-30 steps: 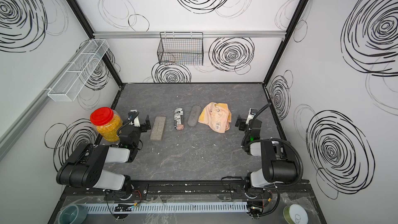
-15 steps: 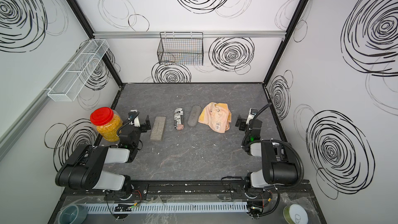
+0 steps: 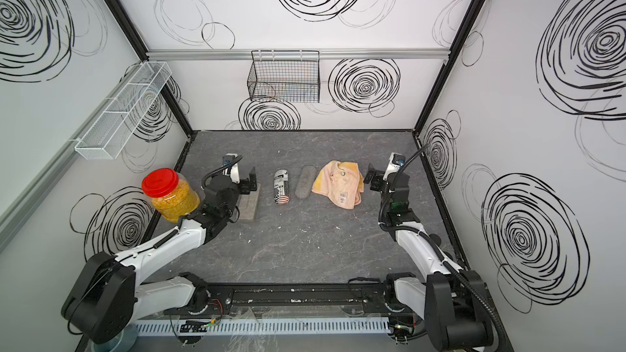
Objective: Wipe the eyeglass case
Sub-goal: Pick up the cleaning item at the center of the board.
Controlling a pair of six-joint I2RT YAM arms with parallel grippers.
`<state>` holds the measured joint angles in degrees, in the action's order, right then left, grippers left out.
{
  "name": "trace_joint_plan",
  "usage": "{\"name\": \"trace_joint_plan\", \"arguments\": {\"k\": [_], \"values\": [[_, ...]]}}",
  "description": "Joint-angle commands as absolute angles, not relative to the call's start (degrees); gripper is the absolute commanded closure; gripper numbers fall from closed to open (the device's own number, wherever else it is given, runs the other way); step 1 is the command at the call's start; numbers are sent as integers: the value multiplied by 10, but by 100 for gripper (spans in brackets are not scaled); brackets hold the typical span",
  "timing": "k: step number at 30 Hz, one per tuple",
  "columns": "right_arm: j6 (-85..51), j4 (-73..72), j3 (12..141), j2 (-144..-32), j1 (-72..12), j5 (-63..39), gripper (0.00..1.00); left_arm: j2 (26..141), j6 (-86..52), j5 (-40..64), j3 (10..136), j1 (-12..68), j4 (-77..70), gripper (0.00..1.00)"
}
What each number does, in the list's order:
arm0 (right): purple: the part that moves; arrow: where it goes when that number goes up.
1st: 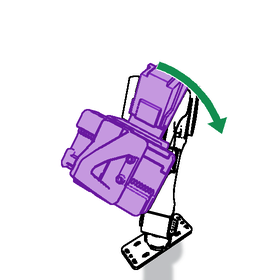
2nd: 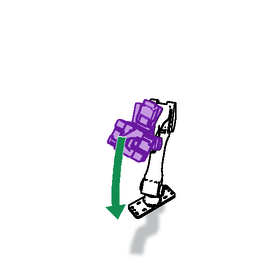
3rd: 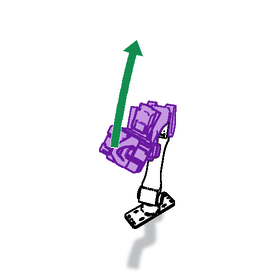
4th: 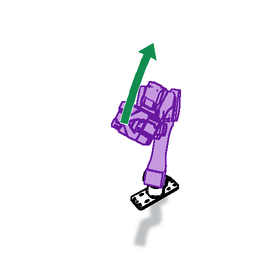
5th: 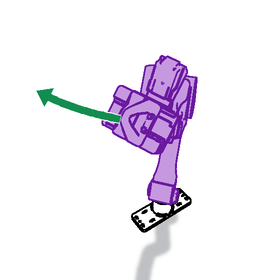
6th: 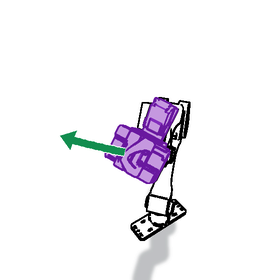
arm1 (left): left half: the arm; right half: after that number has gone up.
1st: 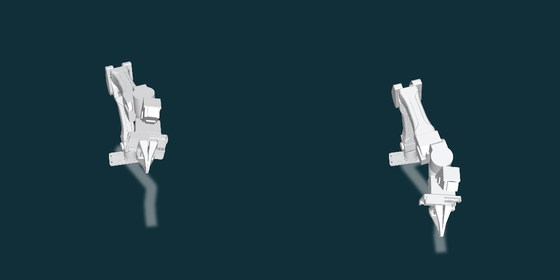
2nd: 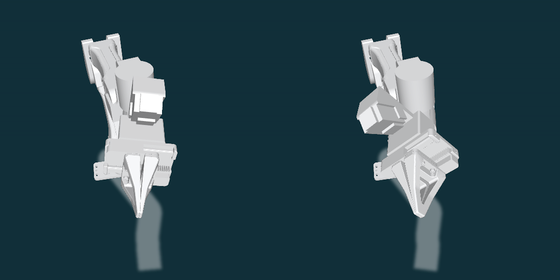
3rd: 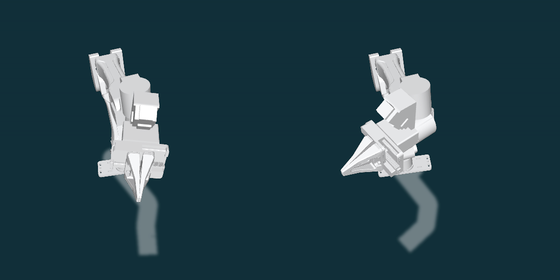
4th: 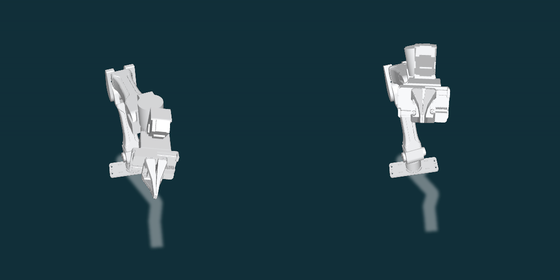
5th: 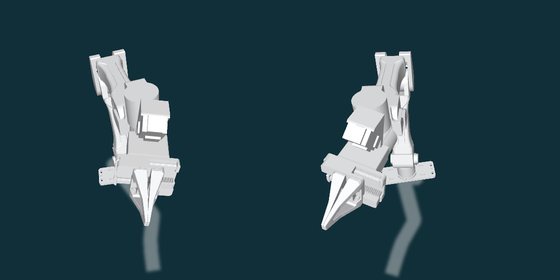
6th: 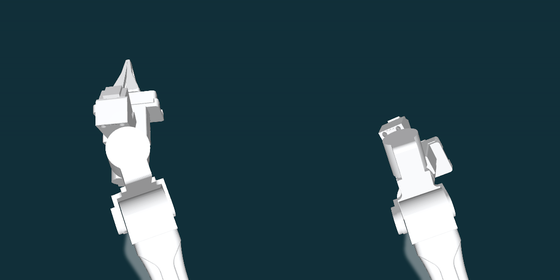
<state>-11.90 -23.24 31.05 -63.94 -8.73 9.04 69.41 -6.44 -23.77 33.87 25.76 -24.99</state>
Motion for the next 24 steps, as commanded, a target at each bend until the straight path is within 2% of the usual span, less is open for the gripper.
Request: {"name": "trace_joint_plan", "arguments": {"k": [1, 5, 8, 16, 24], "values": [[-142, -147, 348, -661, -106, 65, 0, 686, -141, -256, 353, 323, -168, 1], [-150, -94, 421, -737, -111, -12, 0, 683, -213, -252, 343, 378, -162, 1], [-148, -57, 473, -796, -136, -5, 1, 669, -257, -231, 329, 382, -157, 1], [-130, 10, 585, -935, -198, 24, 11, 592, -335, -131, 264, 323, -164, 1], [-129, 52, 649, -1009, -225, 64, 14, 538, -340, -98, 224, 298, -151, 1]]}}
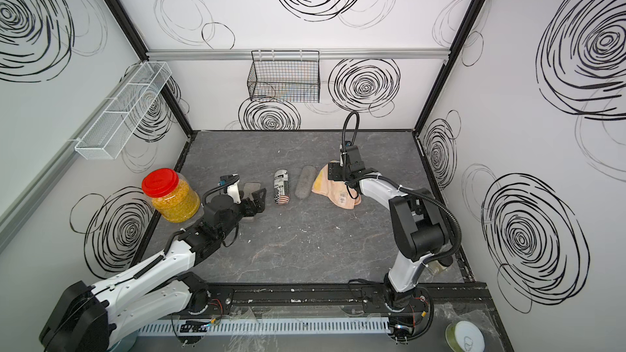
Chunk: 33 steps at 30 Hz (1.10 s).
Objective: Wipe the eyeglass case
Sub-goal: Pick up the cleaning item at the center of the board.
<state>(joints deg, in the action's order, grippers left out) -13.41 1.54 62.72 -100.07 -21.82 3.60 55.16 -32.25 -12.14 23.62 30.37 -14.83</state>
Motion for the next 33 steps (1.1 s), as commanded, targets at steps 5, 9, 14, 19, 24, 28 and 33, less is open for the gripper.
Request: {"name": "trace_joint_plan", "arguments": {"k": [5, 9, 14, 19, 24, 28, 33], "values": [[-122, 59, 653, -1021, -225, 84, 15, 544, -345, -93, 217, 298, -167, 1], [-115, 87, 677, -1046, -225, 106, 16, 564, -345, -86, 229, 297, -170, 1], [-112, 116, 703, -1080, -224, 112, 13, 574, -346, -83, 232, 302, -175, 1], [-109, 128, 717, -1103, -223, 128, 12, 568, -350, -86, 221, 305, -178, 1], [-109, 141, 728, -1126, -223, 123, 15, 564, -359, -84, 211, 306, -193, 1], [-115, 142, 730, -1141, -222, 114, 19, 570, -363, -83, 211, 305, -198, 1], [-121, 148, 737, -1156, -222, 112, 23, 570, -366, -81, 206, 305, -203, 1]]}}
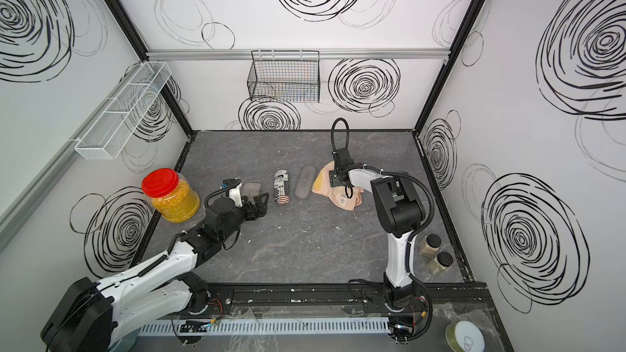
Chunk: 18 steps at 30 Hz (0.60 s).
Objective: Wipe the eyeglass case
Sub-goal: Pick up the cleaning item at the center of the board.
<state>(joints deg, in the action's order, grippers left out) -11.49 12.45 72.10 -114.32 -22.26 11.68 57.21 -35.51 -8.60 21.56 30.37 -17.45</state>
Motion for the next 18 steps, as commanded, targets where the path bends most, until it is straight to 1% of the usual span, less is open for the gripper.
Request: {"name": "trace_joint_plan", "arguments": {"k": [1, 4, 7, 12, 16, 18], "values": [[-122, 147, 735, -1158, -223, 112, 24, 570, -366, -82, 206, 306, -203, 1], [-124, 146, 732, -1161, -223, 112, 31, 568, -367, -83, 205, 305, -202, 1], [-126, 142, 727, -1157, -223, 112, 43, 568, -370, -83, 203, 305, -203, 1], [-126, 131, 714, -1135, -223, 114, 60, 566, -372, -82, 203, 305, -201, 1], [-124, 135, 708, -1108, -223, 110, 79, 564, -373, -77, 206, 302, -202, 1], [-122, 134, 700, -1089, -225, 111, 80, 565, -370, -74, 210, 302, -196, 1]]}}
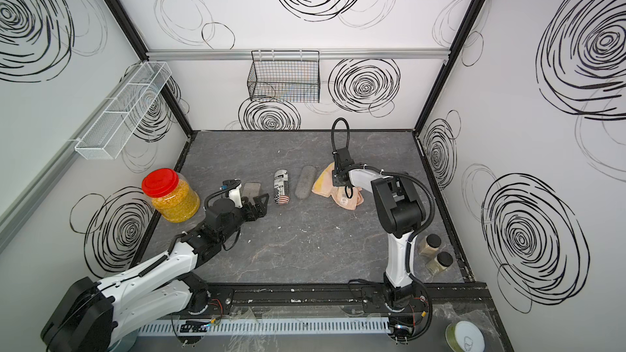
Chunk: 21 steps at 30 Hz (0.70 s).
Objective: Wipe the eyeglass case
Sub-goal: Pick up the cleaning item at the center of the board.
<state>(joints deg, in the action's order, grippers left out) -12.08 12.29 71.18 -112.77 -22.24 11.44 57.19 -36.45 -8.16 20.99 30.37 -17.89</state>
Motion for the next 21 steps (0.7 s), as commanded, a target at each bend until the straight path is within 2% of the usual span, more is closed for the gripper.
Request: {"name": "trace_joint_plan", "arguments": {"k": [1, 6, 12, 21], "values": [[-120, 131, 693, -1076, -226, 113, 80, 567, -367, -75, 215, 302, -190, 1], [-112, 122, 658, -995, -232, 108, 82, 569, -372, -72, 231, 297, -161, 1], [-109, 100, 610, -892, -242, 63, 82, 571, -380, -27, 253, 254, -123, 1], [-88, 74, 573, -818, -298, 20, 80, 562, -357, -36, 287, 229, -26, 1]]}}
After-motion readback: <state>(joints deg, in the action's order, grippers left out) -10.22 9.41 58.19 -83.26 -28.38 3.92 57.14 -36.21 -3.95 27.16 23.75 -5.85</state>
